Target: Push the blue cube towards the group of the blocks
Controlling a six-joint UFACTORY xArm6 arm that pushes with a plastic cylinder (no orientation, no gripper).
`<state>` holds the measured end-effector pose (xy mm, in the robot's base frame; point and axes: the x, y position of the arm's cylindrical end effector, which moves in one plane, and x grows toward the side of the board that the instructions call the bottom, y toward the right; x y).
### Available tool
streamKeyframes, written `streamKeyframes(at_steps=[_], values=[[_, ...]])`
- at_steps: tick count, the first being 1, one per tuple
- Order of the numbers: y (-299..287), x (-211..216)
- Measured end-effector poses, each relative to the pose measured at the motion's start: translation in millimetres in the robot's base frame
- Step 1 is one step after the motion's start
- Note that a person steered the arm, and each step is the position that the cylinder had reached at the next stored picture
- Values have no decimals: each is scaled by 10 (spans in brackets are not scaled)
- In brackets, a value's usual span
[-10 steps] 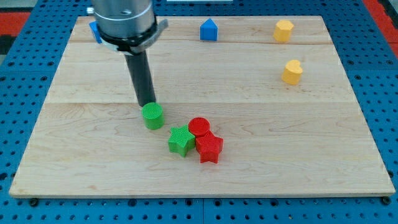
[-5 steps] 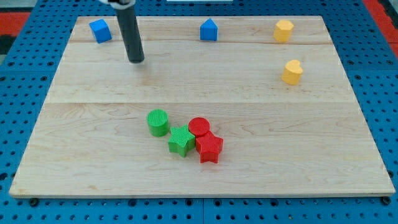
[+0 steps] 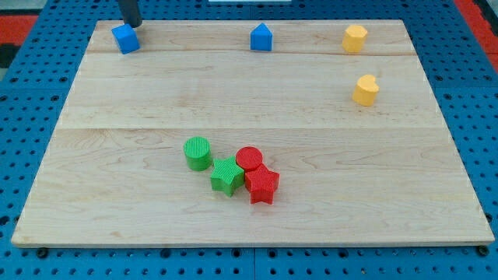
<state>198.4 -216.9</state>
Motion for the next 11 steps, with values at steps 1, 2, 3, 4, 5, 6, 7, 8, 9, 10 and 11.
streamKeyframes(at_steps=[1,2,3,4,5,6,7,8,9,10,11], values=[[-2,140],[-78,151],[-258,153],[-106,402],[131,707],[317,964],[431,1248],[670,1465],[865,1712],[1065,1860],[1127,2115]])
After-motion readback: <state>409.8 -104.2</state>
